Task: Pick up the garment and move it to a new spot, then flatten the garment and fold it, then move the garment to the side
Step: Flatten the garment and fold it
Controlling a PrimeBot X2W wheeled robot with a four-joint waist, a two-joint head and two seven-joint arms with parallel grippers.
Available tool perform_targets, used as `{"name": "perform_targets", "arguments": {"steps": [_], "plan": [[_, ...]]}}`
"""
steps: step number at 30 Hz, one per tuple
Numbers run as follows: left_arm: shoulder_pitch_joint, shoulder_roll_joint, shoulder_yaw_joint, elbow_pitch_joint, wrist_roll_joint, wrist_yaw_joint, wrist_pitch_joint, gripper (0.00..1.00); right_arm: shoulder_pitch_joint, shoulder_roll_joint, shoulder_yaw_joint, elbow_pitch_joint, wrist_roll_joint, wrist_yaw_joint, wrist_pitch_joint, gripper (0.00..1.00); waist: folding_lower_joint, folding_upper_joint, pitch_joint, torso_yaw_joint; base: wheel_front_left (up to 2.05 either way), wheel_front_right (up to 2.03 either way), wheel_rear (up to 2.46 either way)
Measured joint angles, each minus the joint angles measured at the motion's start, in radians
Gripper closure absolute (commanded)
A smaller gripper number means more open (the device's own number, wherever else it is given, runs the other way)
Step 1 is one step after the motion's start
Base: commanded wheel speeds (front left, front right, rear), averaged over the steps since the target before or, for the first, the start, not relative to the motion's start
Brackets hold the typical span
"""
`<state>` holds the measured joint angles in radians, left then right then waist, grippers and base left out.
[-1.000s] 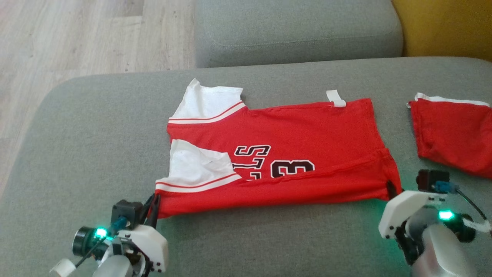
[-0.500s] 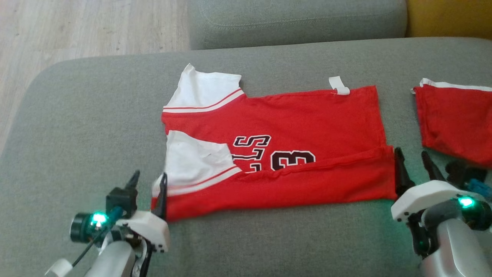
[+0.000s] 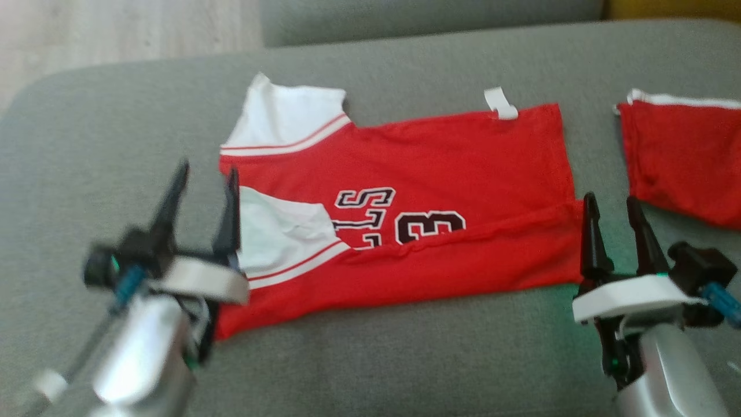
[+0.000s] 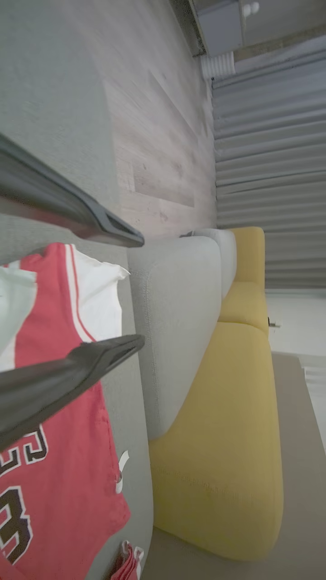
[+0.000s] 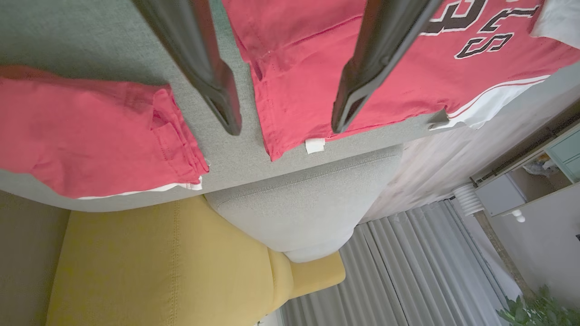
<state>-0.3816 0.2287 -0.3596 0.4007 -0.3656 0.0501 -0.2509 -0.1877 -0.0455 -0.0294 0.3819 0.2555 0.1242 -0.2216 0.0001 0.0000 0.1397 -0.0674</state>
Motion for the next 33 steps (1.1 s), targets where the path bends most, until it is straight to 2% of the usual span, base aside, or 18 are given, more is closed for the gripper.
{"name": "perform_targets", "arguments": {"steps": [4, 8, 12, 15, 22, 28, 33], "plan": [[-0.12, 0.053, -0.002, 0.008, 0.022, -0.045, 0.044, 0.0, -0.03, -0.001, 0.019, -0.012, 0.013, 0.0, -0.009, 0.0, 0.0, 0.0, 0.039, -0.023, 0.0, 0.0, 0.0], [-0.317, 0.114, -0.017, 0.074, 0.022, -0.127, 0.192, 0.0, -0.062, 0.0, 0.062, -0.032, 0.038, 0.0, -0.017, 0.0, 0.0002, 0.0, 0.096, -0.063, 0.0, 0.0, 0.0], [-0.469, 0.185, -0.052, 0.179, 0.004, -0.169, 0.357, 0.0, -0.079, -0.001, 0.107, -0.044, 0.065, 0.0, -0.022, 0.0, 0.0002, 0.0, 0.152, -0.112, 0.0, 0.0, 0.0], [-0.548, 0.23, -0.088, 0.249, -0.041, -0.175, 0.476, 0.0, -0.092, -0.001, 0.14, -0.056, 0.086, 0.0, -0.027, 0.0, 0.0002, 0.0, 0.195, -0.149, 0.0, 0.0, 0.0], [-0.652, 0.312, -0.221, 0.315, -0.237, -0.183, 0.681, 0.0, -0.127, -0.001, 0.193, -0.08, 0.109, 0.0, -0.029, 0.0, 0.0001, 0.0, 0.282, -0.227, 0.0, 0.0, 0.0], [-0.688, 0.362, -0.248, 0.4, -0.277, -0.183, 0.726, 0.0, -0.128, -0.001, 0.21, -0.099, 0.132, 0.0, -0.029, 0.0, 0.0, -0.0001, 0.327, -0.277, 0.0, 0.0, 0.0], [-0.711, 0.372, -0.271, 0.433, -0.286, -0.183, 0.726, 0.0, -0.128, -0.001, 0.207, -0.097, 0.141, 0.0, -0.029, 0.0, 0.0, 0.0, 0.348, -0.303, 0.0, 0.0, 0.0]]}}
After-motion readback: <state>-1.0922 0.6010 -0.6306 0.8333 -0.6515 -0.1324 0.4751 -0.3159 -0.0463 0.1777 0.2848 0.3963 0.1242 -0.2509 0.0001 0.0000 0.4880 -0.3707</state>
